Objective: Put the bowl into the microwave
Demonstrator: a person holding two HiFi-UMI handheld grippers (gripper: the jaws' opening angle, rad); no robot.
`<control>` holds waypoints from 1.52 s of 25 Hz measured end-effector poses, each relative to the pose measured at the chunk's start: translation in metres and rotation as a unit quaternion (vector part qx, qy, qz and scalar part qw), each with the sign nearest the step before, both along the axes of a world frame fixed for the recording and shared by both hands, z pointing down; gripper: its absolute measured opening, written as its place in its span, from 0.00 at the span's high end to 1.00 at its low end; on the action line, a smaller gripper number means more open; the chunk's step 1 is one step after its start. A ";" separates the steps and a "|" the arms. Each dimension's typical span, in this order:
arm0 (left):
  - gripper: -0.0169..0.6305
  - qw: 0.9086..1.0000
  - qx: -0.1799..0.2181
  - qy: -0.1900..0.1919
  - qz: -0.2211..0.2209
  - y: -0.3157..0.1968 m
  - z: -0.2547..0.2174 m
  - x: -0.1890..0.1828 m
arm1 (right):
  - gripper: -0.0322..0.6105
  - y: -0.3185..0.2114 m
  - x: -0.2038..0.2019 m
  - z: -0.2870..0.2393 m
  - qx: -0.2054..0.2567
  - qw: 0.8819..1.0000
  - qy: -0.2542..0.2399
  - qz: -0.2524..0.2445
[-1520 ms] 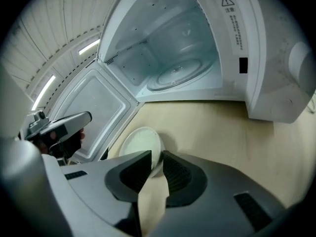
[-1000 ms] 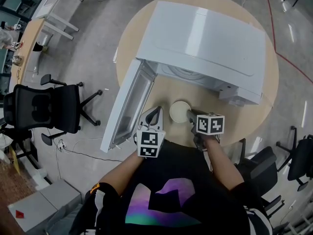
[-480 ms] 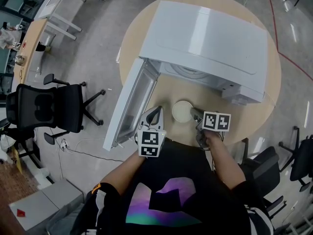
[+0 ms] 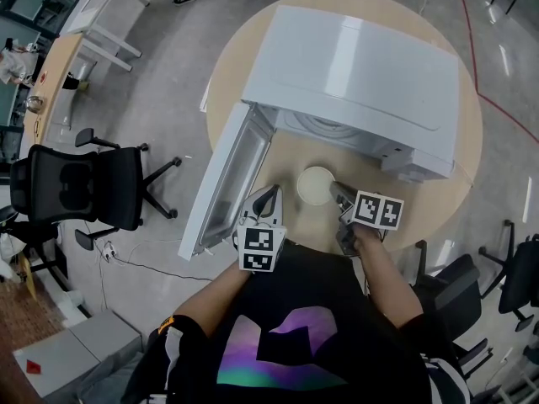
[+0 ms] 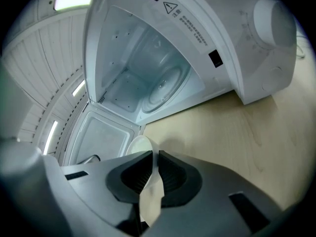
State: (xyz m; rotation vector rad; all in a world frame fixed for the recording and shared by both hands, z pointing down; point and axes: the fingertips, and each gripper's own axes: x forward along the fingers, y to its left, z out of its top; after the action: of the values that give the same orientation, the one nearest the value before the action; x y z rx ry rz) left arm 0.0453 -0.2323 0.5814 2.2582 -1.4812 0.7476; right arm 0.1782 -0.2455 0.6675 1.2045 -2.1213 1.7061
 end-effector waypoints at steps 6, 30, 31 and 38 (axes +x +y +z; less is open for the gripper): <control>0.90 1.000 0.004 0.003 -0.003 -0.002 -0.003 -0.001 | 0.87 -0.015 0.002 -0.020 0.014 0.999 -0.009 0.032; 0.90 0.999 0.038 0.014 -0.008 -0.064 -0.015 0.014 | 0.87 -0.076 0.004 -0.058 0.047 0.994 -0.014 0.096; 0.90 0.999 0.039 0.013 -0.009 -0.066 -0.015 0.014 | 0.87 -0.077 0.005 -0.059 0.048 0.994 -0.013 0.100; 0.90 0.999 0.043 0.013 -0.015 -0.085 -0.015 0.015 | 0.87 -0.094 0.009 -0.061 0.056 0.989 -0.006 0.134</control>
State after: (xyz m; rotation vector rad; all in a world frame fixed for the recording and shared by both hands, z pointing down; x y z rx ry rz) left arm 0.0600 -0.3175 0.5668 2.2927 -1.5591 0.6548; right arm 0.1871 -0.3398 0.6061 1.5774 -2.1698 1.7176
